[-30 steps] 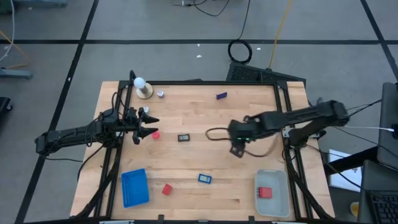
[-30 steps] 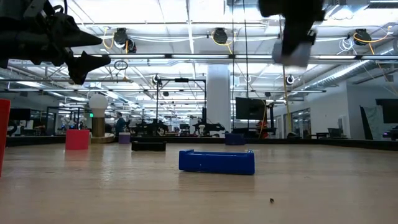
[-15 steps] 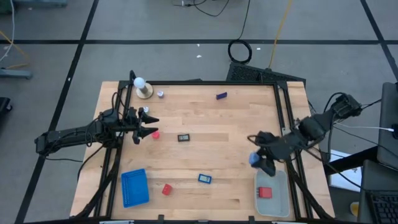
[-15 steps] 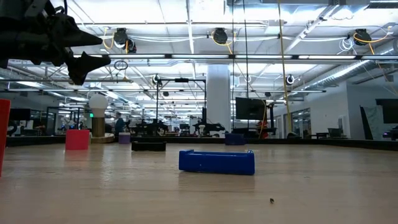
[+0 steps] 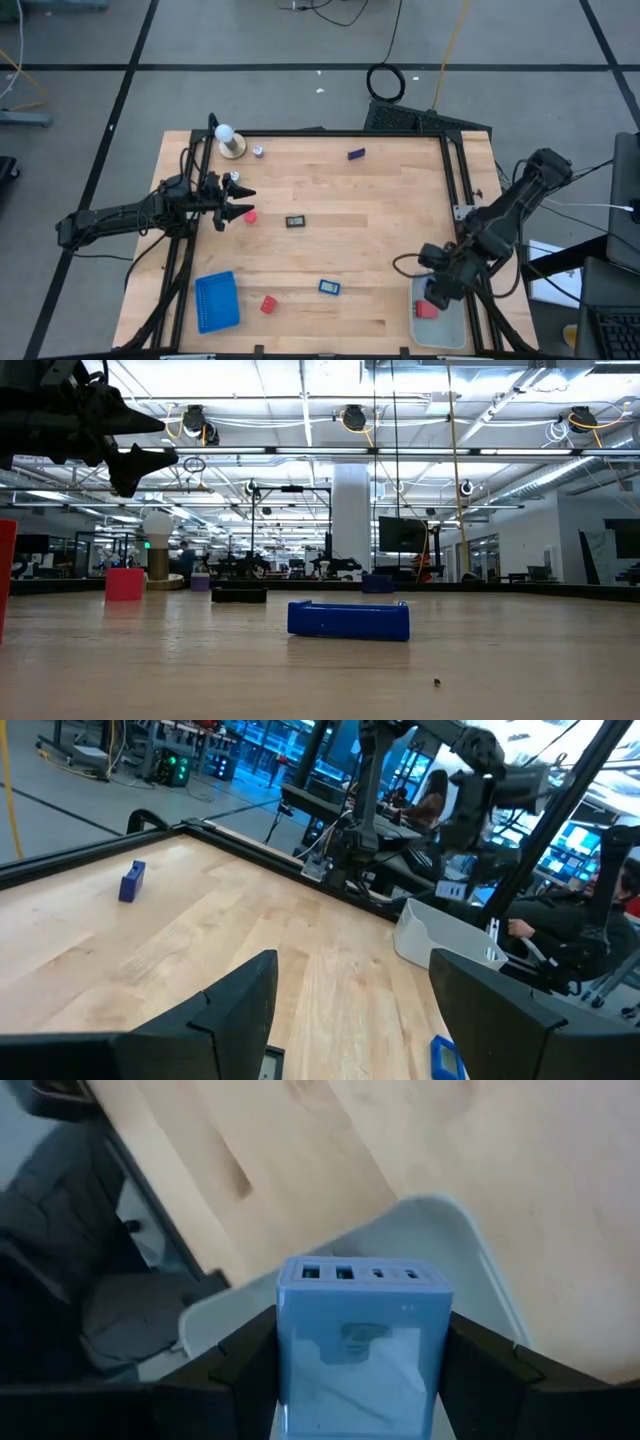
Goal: Pick & Place Office items
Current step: Put the blue charger adapter into the gray bin
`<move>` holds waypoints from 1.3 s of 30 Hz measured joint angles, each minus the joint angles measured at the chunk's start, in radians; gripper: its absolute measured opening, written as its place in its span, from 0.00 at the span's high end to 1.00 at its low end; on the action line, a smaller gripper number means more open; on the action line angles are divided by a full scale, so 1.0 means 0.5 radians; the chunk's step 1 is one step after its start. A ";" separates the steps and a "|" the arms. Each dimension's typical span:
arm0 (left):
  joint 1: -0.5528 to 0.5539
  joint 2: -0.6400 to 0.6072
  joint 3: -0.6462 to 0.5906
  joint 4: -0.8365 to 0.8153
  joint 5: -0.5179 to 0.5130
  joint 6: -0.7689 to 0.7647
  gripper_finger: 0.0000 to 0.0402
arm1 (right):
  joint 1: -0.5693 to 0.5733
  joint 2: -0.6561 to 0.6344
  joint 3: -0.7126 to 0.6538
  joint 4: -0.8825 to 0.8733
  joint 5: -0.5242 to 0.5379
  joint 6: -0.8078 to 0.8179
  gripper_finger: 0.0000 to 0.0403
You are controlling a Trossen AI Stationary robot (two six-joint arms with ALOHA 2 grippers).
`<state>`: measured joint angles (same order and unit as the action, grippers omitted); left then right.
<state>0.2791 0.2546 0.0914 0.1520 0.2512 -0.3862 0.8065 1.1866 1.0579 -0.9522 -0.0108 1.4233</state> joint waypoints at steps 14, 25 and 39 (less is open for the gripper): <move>0.000 0.000 0.000 0.002 -0.052 -0.010 0.35 | 0.121 -0.001 -0.368 0.227 -0.034 0.219 0.49; 0.000 0.000 0.000 0.002 -0.053 -0.009 0.35 | 0.119 -0.001 -0.564 0.517 -0.035 0.219 0.49; 0.000 0.000 0.000 0.002 -0.086 0.014 0.35 | 0.119 -0.001 -0.565 0.598 -0.028 0.210 0.24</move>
<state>0.2791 0.2546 0.0914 0.1528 0.2081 -0.3794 0.8661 1.1862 0.7753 -0.6531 -0.0250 1.5284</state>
